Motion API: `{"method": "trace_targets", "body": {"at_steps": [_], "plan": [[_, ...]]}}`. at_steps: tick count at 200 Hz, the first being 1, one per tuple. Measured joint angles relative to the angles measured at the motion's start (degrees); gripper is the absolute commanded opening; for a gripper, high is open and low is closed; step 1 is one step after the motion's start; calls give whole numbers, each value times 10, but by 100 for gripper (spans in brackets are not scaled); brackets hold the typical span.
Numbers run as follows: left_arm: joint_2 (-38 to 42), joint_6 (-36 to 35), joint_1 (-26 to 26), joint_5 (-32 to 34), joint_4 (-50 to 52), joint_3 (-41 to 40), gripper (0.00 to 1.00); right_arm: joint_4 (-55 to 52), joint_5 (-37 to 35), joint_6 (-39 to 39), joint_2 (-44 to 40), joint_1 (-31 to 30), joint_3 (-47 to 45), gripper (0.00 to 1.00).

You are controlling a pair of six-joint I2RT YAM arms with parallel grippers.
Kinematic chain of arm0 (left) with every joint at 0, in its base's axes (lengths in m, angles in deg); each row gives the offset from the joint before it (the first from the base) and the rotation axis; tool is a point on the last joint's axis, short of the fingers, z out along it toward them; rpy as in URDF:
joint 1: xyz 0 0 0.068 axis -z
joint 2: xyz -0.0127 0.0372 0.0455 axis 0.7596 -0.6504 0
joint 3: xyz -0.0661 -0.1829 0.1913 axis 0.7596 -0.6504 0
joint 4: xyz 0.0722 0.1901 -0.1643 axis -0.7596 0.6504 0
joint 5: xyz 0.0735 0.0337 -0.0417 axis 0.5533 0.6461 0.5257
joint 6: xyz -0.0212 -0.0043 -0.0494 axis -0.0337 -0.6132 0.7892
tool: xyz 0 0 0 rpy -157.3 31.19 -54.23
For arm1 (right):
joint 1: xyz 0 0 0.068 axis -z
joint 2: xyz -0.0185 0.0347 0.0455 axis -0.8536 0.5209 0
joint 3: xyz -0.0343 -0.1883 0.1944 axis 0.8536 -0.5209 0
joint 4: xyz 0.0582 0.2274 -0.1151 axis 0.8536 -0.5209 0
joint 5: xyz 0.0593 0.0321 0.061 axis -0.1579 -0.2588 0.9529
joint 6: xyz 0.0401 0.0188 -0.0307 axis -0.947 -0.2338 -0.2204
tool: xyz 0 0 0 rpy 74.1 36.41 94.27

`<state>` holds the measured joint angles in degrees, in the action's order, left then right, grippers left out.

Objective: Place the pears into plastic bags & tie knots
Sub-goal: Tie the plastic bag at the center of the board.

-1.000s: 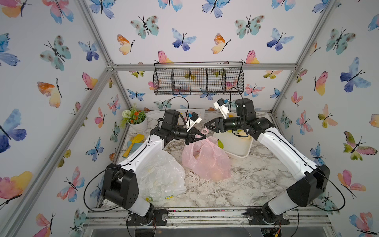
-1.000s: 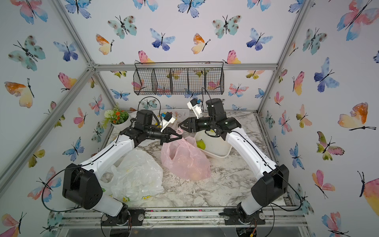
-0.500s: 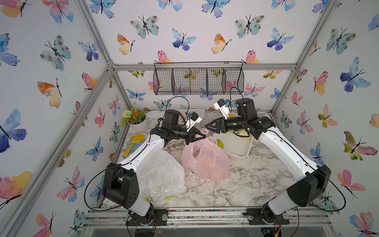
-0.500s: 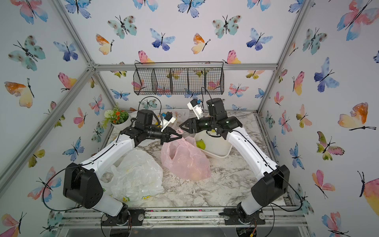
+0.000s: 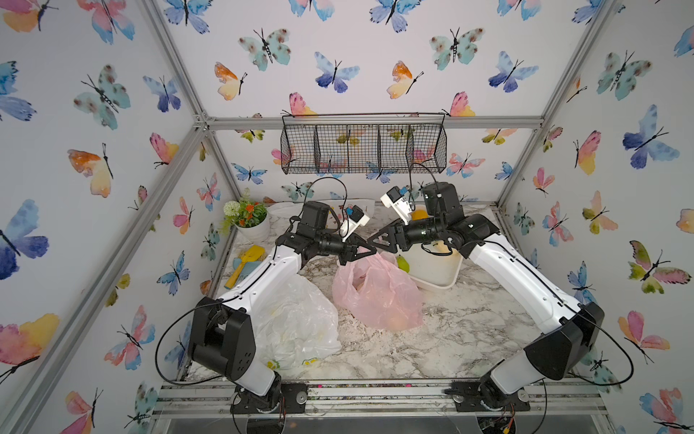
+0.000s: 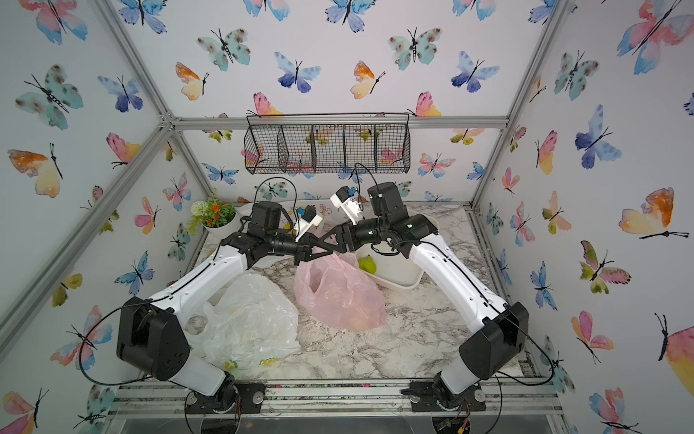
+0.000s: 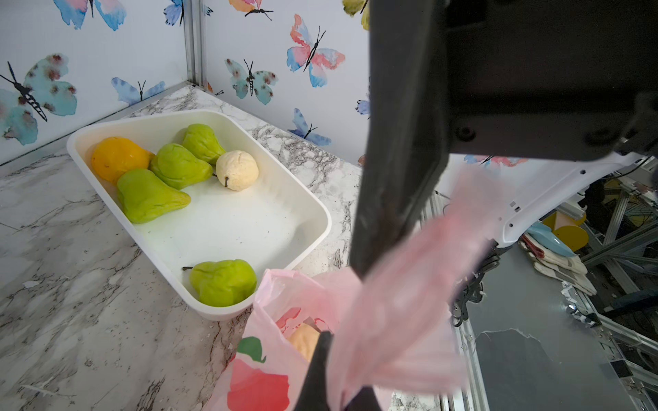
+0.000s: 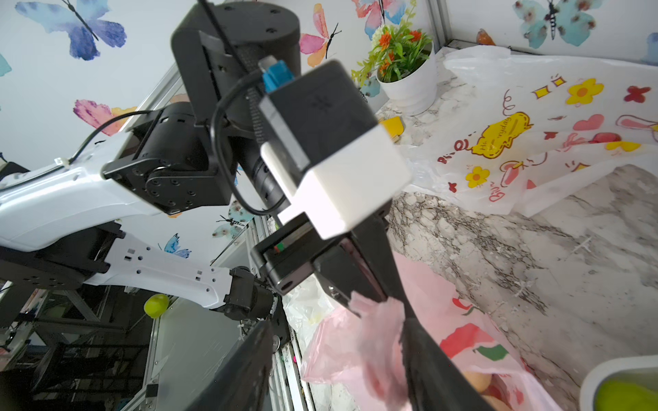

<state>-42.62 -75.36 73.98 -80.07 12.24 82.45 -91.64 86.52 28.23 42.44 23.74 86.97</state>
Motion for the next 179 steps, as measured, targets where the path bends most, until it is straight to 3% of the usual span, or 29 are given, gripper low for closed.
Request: {"method": "trace_targets", "body": {"at_steps": [33, 58, 89, 161, 179], "plan": [[0, 0, 0, 0, 3, 0, 9, -9, -12, 9, 1, 0, 2, 52], [0, 0, 0, 0, 7, 0, 11, -19, -49, 19, 6, 0, 9, 22], [0, -2, -1, 5, 13, 0, 22, -16, -68, 19, 5, 0, 8, 3], [1, -9, -18, 14, 19, -3, 20, 4, -62, 1, -40, 0, -40, 2], [5, -7, -23, 13, 17, -16, 13, 6, -58, -7, -52, 0, -52, 2]]}}
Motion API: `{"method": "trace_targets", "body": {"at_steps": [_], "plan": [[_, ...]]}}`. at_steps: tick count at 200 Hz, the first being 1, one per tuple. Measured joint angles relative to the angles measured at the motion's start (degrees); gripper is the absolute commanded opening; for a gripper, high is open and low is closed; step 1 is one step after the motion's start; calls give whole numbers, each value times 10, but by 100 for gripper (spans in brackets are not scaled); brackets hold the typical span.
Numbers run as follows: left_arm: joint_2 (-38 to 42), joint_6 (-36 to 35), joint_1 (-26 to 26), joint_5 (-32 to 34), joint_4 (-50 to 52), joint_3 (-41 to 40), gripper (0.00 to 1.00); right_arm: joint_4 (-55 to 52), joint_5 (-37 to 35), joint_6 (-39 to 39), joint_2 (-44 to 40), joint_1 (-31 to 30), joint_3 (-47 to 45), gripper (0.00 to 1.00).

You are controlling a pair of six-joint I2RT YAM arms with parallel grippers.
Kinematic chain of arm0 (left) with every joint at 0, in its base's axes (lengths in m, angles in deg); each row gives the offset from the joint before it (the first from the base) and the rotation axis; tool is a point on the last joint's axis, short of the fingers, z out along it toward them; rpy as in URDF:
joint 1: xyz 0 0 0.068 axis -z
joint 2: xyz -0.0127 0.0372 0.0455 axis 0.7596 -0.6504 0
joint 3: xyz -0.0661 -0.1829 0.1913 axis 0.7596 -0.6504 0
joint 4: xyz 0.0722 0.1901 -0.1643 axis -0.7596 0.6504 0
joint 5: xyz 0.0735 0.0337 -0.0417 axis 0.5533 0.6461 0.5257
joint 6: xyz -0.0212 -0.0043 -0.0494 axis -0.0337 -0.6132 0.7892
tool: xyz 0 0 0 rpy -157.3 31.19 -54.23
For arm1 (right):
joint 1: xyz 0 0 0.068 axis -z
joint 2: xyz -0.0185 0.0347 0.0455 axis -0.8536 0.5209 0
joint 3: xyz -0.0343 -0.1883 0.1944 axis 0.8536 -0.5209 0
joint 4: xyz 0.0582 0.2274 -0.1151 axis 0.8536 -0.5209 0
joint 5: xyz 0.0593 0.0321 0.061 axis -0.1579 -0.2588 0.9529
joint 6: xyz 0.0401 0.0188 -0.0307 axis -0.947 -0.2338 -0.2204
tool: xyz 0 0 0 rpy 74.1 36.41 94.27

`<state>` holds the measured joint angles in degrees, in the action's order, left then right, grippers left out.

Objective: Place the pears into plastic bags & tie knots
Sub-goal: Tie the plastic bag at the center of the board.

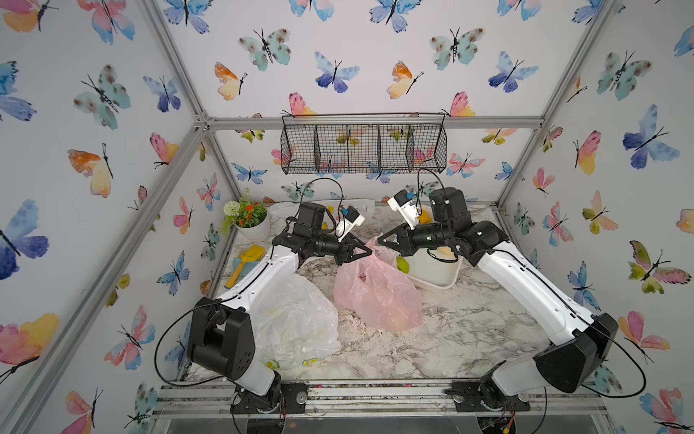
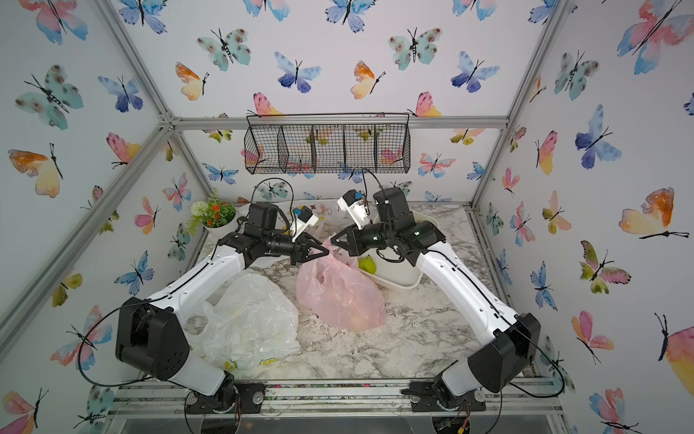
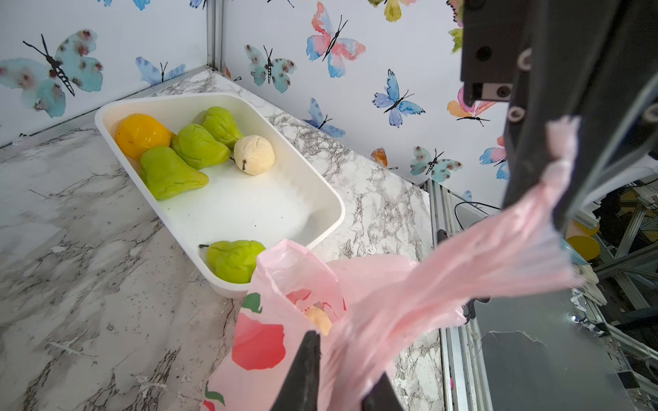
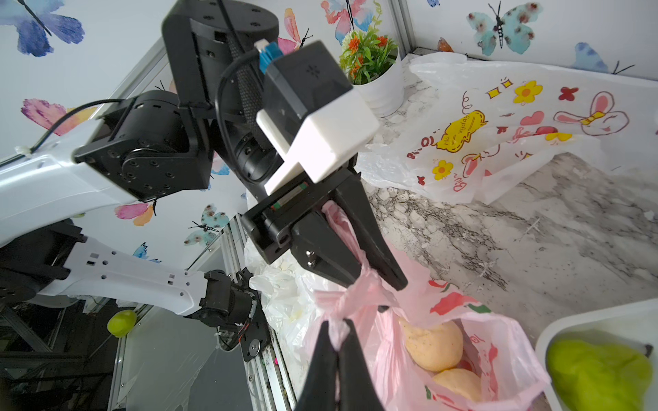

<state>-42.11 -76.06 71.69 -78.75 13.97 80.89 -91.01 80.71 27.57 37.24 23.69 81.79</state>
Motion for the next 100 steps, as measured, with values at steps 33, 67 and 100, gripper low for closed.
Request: {"method": "trace_targets", "body": {"at_steps": [33, 67, 100], "plan": [[3, 12, -2, 0, -6, -8, 8, 30, 30, -20, -15, -17, -49, 3], [3, 24, 2, -28, 0, -8, 8, 96, 16, -37, -11, -97, -160, 2], [3, 40, 2, -38, -1, -19, 11, 153, -23, -33, -1, -98, -205, 2]]}}
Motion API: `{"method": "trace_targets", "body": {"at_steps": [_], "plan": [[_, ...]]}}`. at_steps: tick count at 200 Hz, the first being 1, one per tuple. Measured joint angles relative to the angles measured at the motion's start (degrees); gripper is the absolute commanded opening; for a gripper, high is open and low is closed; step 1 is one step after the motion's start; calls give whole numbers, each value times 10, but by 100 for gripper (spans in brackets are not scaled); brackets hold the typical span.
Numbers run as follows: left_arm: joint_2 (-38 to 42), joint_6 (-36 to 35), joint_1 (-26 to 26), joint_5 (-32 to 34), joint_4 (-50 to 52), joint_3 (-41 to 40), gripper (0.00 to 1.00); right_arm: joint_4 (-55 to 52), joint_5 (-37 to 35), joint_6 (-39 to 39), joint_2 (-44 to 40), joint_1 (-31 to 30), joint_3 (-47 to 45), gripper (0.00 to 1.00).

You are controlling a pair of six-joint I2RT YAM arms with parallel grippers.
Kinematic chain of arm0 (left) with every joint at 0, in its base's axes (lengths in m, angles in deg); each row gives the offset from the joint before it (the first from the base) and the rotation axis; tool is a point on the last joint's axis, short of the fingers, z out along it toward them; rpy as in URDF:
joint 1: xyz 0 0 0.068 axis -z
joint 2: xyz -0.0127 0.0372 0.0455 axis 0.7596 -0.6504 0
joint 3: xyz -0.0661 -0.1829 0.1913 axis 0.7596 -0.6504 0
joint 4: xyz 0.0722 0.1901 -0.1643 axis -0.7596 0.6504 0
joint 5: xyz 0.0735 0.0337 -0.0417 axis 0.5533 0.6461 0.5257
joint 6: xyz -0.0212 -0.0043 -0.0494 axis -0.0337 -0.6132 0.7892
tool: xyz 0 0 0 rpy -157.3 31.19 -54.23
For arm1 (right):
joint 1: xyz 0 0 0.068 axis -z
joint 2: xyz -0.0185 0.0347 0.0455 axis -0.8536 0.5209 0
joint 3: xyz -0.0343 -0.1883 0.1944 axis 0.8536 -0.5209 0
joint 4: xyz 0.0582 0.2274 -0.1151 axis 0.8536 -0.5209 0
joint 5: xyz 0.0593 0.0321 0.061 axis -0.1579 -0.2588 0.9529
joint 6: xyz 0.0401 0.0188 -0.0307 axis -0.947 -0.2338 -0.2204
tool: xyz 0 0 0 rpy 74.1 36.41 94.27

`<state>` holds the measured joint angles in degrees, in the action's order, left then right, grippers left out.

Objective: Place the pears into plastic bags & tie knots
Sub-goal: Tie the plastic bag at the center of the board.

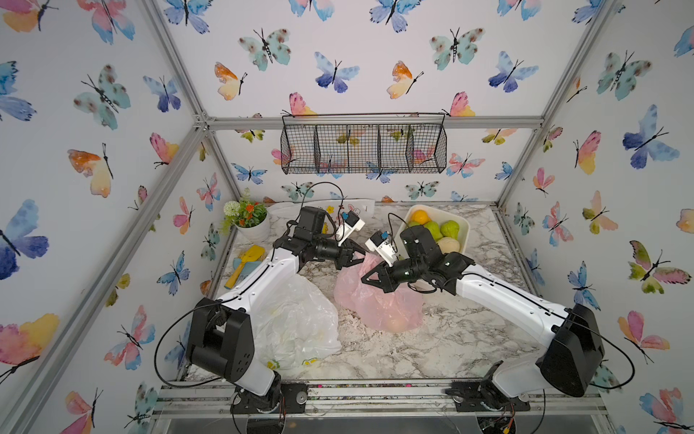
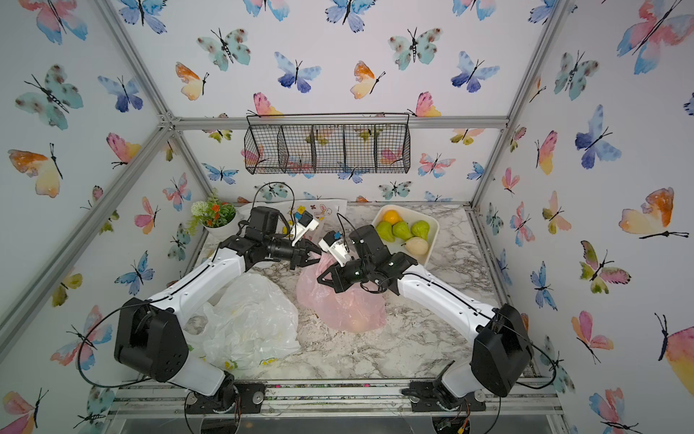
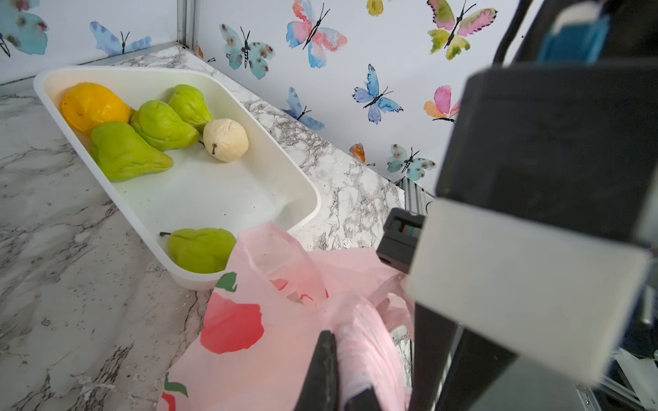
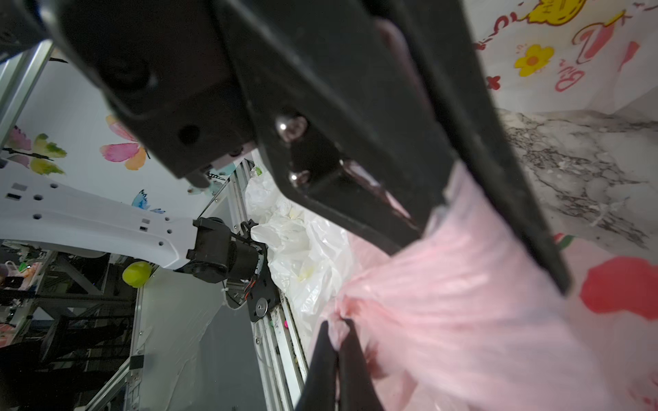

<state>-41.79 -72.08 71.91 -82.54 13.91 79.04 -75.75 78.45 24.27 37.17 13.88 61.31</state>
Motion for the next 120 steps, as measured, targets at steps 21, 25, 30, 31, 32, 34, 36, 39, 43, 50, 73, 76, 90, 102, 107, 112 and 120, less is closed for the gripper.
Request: {"method": "trace_targets", "body": {"at_steps": [21, 25, 30, 31, 32, 34, 36, 39, 43, 50, 73, 76, 90, 102, 107, 112, 120], "plan": [[0, 2, -5, 0, -8, -2, 21, 9, -6, 12, 7, 1, -2, 3], [1, 1, -6, 0, -9, -3, 24, 10, -6, 16, 9, 2, -2, 3], [2, 1, -8, -1, -12, -3, 28, 10, -6, 19, 11, 3, -2, 2], [2, 1, -8, -1, -12, -3, 28, 10, -6, 20, 12, 3, -2, 2], [2, 1, -8, -1, -12, -4, 29, 10, -6, 21, 12, 3, -2, 2], [3, 1, -8, -1, -13, -4, 31, 10, -6, 21, 14, 5, -2, 2], [3, 2, -9, -2, -13, -5, 33, 9, -6, 23, 15, 5, -2, 2], [4, 0, -10, -2, -14, -5, 34, 9, -5, 27, 17, 6, -2, 3], [6, 1, -11, -3, -16, -7, 36, 9, -5, 30, 20, 7, -2, 3], [8, 0, -12, -7, -18, -9, 38, 9, -3, 37, 25, 9, -2, 2], [13, -2, -20, -15, -24, -16, 43, -4, 1, 61, 39, 11, -2, 3], [13, -1, -22, -16, -24, -16, 44, -6, 1, 63, 40, 12, -2, 3], [13, -3, -26, -19, -25, -16, 50, -14, 4, 75, 41, 17, -2, 3], [13, -3, -27, -21, -27, -17, 55, -15, 9, 83, 41, 25, -1, 2], [13, -4, -26, -21, -28, -17, 56, -15, 9, 85, 41, 28, -1, 2], [13, -5, -26, -21, -28, -18, 58, -16, 10, 88, 41, 31, -1, 3], [13, -7, -26, -19, -27, -19, 59, -16, 12, 91, 41, 34, 0, 2]]}}
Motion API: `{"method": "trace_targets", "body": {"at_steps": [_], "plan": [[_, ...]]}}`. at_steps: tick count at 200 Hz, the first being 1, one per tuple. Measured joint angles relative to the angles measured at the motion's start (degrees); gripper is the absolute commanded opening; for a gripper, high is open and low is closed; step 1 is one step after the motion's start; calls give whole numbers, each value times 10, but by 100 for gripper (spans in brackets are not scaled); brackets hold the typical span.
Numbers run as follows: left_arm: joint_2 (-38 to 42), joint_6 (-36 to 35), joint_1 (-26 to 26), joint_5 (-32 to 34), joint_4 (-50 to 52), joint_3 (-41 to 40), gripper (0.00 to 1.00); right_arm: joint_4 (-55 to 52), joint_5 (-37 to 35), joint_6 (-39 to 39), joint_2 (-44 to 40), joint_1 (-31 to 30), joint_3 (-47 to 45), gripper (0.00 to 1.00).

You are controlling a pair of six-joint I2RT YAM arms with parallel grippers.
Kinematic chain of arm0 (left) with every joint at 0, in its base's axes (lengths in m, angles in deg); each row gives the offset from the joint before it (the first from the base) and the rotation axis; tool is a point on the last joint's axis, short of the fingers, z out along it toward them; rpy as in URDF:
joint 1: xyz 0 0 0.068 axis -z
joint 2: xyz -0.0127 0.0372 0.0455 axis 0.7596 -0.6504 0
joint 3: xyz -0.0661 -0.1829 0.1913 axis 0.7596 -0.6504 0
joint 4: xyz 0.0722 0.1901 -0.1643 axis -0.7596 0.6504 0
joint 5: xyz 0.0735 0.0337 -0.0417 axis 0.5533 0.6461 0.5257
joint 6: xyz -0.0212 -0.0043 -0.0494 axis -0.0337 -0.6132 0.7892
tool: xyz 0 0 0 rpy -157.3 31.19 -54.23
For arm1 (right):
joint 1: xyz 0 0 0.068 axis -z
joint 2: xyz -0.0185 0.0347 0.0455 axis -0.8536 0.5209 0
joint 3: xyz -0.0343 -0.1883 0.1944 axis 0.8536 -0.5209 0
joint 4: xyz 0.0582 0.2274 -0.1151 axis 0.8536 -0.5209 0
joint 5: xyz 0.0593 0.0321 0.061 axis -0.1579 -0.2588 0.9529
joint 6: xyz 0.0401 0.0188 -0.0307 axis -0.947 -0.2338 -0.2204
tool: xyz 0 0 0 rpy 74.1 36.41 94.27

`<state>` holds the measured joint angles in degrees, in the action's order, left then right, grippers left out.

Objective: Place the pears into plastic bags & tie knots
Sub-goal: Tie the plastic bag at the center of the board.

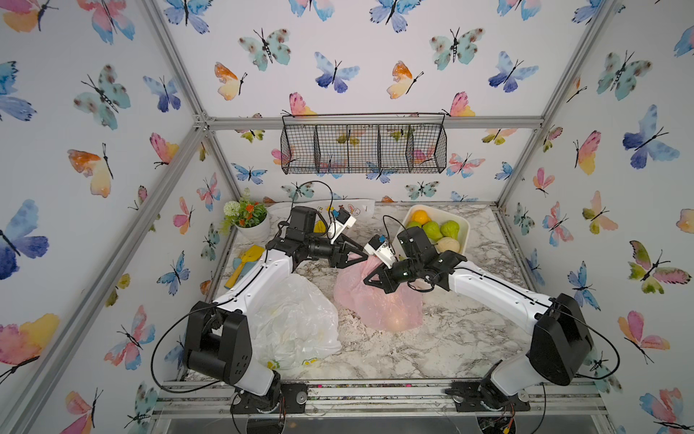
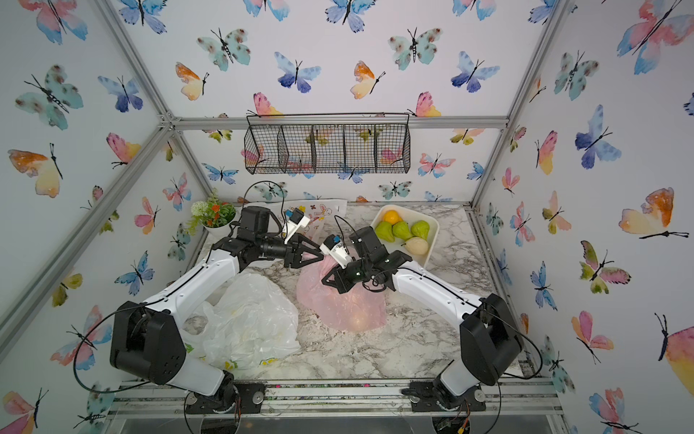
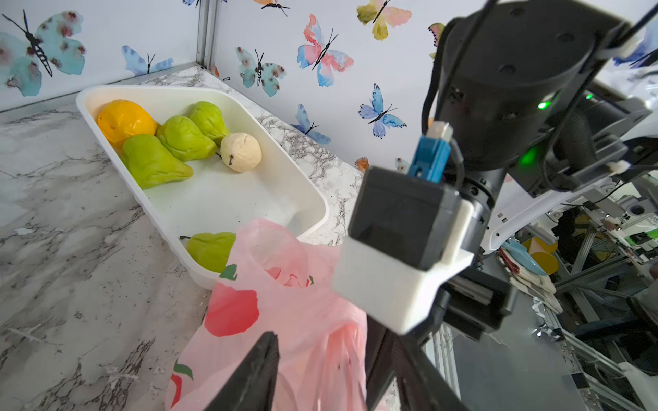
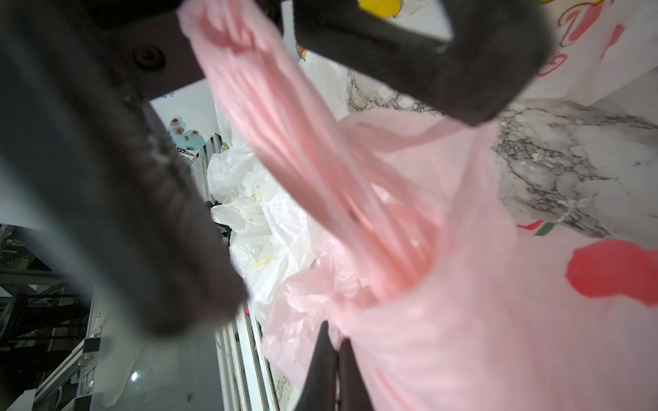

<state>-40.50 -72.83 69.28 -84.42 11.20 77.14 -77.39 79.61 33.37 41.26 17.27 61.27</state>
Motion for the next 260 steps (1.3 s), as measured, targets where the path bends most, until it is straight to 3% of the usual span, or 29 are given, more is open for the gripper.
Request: {"method": "trace_targets", "body": {"at_steps": [59, 74, 104, 115, 132, 174, 221, 237, 260], "plan": [[-9, -30, 19, 36, 20, 0, 59, 0, 11, 13, 0, 5, 10, 2], [-15, -37, 26, 48, 23, 1, 51, 0, 12, 16, 0, 5, 10, 2], [-30, -53, 45, 71, 35, 4, 21, -1, 12, 19, 0, 9, 10, 3], [-33, -58, 49, 76, 41, 4, 12, -2, 12, 20, 0, 9, 10, 9], [-33, -59, 50, 83, 44, 5, 2, -17, 13, 20, 0, 9, 15, 32], [-22, -44, 49, 101, 12, -6, 0, -94, -12, 42, -23, 23, 73, 56], [22, -18, 49, 106, -38, -49, 0, -181, -141, 67, -45, 39, 164, 69], [24, -10, 49, 106, -49, -50, 0, -203, -158, 70, -24, 39, 180, 74], [24, -4, 50, 106, -57, -50, 0, -219, -159, 69, 12, 38, 196, 72]]}}
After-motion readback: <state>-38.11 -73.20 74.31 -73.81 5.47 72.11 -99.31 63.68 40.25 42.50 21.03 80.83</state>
